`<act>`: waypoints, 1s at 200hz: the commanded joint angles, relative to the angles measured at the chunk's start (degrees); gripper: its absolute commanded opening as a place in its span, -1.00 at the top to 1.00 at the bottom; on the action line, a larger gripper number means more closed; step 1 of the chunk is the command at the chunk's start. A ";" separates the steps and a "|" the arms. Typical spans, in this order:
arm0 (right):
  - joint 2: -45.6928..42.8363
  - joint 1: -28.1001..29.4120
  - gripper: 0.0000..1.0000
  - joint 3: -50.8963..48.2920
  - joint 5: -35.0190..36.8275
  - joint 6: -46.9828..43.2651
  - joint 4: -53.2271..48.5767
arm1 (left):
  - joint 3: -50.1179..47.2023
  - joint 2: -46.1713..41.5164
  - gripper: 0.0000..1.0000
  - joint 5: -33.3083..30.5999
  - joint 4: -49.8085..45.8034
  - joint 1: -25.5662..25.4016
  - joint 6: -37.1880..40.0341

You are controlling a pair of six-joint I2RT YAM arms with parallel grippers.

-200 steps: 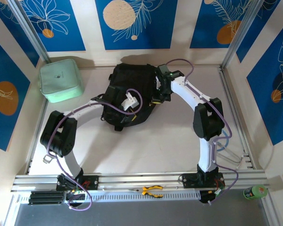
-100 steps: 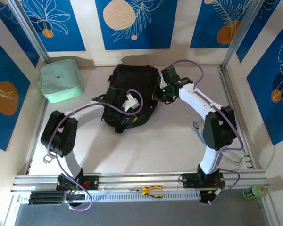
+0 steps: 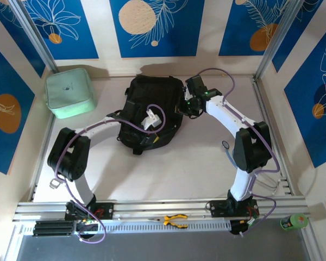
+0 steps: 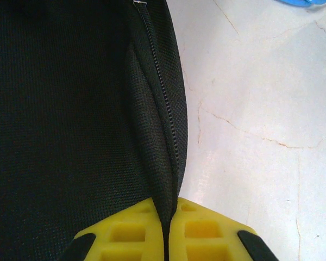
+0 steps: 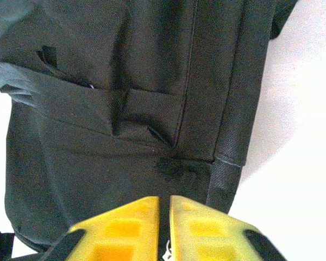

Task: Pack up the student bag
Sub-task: Zip the student bag at the top-center of the table.

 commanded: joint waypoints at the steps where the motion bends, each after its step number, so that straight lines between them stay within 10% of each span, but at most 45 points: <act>1: 2.73 2.23 0.55 2.24 2.23 -1.22 -5.77 | -0.92 1.81 0.85 2.16 -2.59 -2.15 -0.60; 200: 13.72 6.92 0.56 4.97 14.89 1.80 -13.78 | 0.51 5.42 0.86 -1.28 -5.31 -5.07 -0.06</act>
